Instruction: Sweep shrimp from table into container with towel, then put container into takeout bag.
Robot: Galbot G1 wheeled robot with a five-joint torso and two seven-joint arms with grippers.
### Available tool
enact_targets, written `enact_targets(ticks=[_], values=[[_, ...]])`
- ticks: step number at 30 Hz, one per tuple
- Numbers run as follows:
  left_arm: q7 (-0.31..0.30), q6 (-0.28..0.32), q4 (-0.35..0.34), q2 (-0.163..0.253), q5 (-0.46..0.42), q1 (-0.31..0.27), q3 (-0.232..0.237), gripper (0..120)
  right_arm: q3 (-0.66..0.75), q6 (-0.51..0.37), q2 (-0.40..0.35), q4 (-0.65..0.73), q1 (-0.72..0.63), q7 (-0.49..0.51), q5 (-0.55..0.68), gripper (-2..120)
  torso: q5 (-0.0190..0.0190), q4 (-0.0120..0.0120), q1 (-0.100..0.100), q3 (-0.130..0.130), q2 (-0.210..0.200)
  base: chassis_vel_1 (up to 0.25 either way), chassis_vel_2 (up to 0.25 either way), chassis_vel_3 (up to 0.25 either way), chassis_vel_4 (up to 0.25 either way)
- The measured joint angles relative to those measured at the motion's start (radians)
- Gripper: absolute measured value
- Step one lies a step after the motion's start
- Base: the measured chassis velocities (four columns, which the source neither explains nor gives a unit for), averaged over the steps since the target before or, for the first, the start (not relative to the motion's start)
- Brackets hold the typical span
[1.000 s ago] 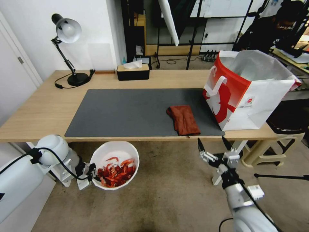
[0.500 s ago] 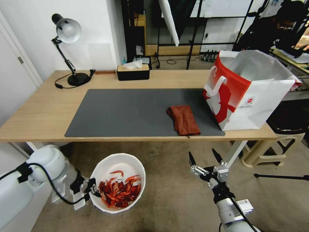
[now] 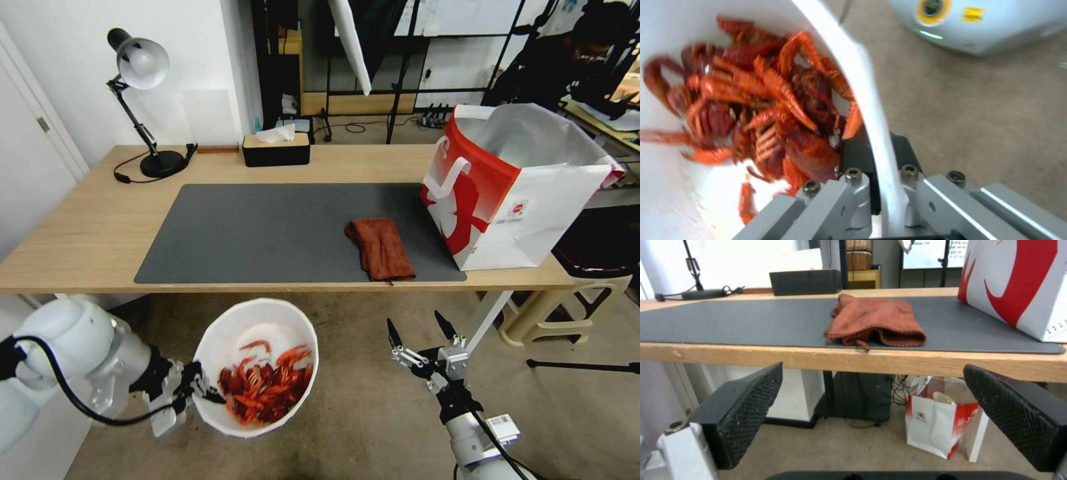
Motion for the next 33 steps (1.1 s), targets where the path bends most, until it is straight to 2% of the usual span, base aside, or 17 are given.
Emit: enact_targets(ticks=[1,2,4,5,7,8,10,12,16,20,23,24,26,27,29,31,33], values=[[-0.002,0.023,0.003,0.009,-0.049,-0.043,0.017,0,0.003,0.002,0.0,-0.002,-0.002,-0.002,-0.001,100,0.0,0.0003,0.0,0.0,0.0,0.0,0.0,0.0,0.0],[-0.002,0.023,0.003,0.009,-0.049,-0.043,0.017,0,0.003,0.002,0.0,-0.002,-0.002,-0.002,-0.001,100,0.0,0.0003,0.0,0.0,0.0,0.0,0.0,0.0,0.0],[-0.005,0.054,0.015,0.02,-0.127,-0.137,0.051,0,0.012,0.005,0.0,-0.003,-0.01,-0.004,-0.002,100,0.0,-0.0001,0.0,0.0,0.0,0.0,0.0,0.0,0.0],[-0.005,0.054,0.015,0.02,-0.127,-0.137,0.051,0,0.012,0.005,0.0,-0.003,-0.01,-0.004,-0.002,100,0.0,-0.0001,0.0,0.0,0.0,0.0,0.0,0.0,0.0],[-0.012,0.085,0.027,0.027,-0.196,-0.216,0.085,0,0.023,0.008,0.0,-0.003,-0.017,-0.005,-0.001,100,0.0,0.0001,0.0,0.0,0.0,0.0,0.0,0.0,0.0],[-0.012,0.085,0.027,0.027,-0.196,-0.216,0.085,0,0.023,0.008,0.0,-0.003,-0.017,-0.005,-0.001,100,0.0,0.0001,0.0,0.0,0.0,0.0,0.0,0.0,0.0],[-0.029,0.116,0.042,0.027,-0.245,-0.288,0.12,0,0.031,0.01,0.001,-0.003,-0.021,-0.006,0.001,100,0.0,0.0002,0.0,0.0,0.0,0.0,0.0,0.0,0.0],[-0.032,0.123,0.048,0.022,-0.252,-0.313,0.131,0,0.032,0.011,0.001,-0.003,-0.021,-0.006,0.002,100,0.0001,0.0002,0.0,0.0,0.0,0.0,0.0,0.0,0.0],[-0.072,0.134,0.09,-0.011,-0.257,-0.414,0.18,0,0.034,0.011,0.004,0.002,-0.019,-0.007,0.003,100,0.0001,0.0,0.0,0.0,0.0,0.0,0.0,0.0,0.0],[-0.124,0.134,0.117,-0.025,-0.249,-0.446,0.204,0,0.034,0.01,0.006,0.005,-0.017,-0.007,0.003,100,0.0,0.0002,0.0,0.0,0.0,0.0,0.0,0.0,0.0],[-0.179,0.126,0.15,-0.051,-0.222,-0.507,0.27,0,0.03,0.008,0.013,0.005,-0.014,-0.006,-0.002,100,0.0,0.0004,0.0,0.0,0.0,0.0,0.0,0.0,0.0],[-0.179,0.126,0.15,-0.051,-0.222,-0.507,0.27,0,0.03,0.008,0.013,0.005,-0.014,-0.006,-0.002,100,0.0,0.0004,0.0,0.0,0.0,0.0,0.0,0.0,0.0],[-0.201,0.114,0.19,-0.088,-0.188,-0.594,0.367,0,0.022,0.007,0.019,0.006,-0.01,-0.005,-0.011,100,-0.0001,0.0001,0.0,0.0,0.0,0.0,0.0,0.0,0.0],[-0.201,0.114,0.19,-0.088,-0.188,-0.594,0.367,0,0.022,0.007,0.019,0.006,-0.01,-0.005,-0.011,100,-0.0001,0.0001,0.0,0.0,0.0,0.0,0.0,0.0,0.0],[-0.208,0.107,0.235,-0.127,-0.165,-0.683,0.448,0,0.018,0.005,0.024,0.007,-0.01,-0.003,-0.019,100,0.0001,-0.0001,0.0,0.0,0.0,0.0,0.0,0.0,0.0],[-0.209,0.106,0.25,-0.141,-0.159,-0.714,0.474,0,0.018,0.005,0.026,0.007,-0.011,-0.003,-0.022,100,0.0001,0.0001,0.0,0.0,0.0,0.0,0.0,0.0,0.0],[-0.209,0.106,0.282,-0.175,-0.155,-0.785,0.528,0,0.018,0.005,0.031,0.008,-0.015,-0.002,-0.026,100,-0.0001,0.0001,0.0,0.0,0.0,0.0,0.0,0.0,0.0]])
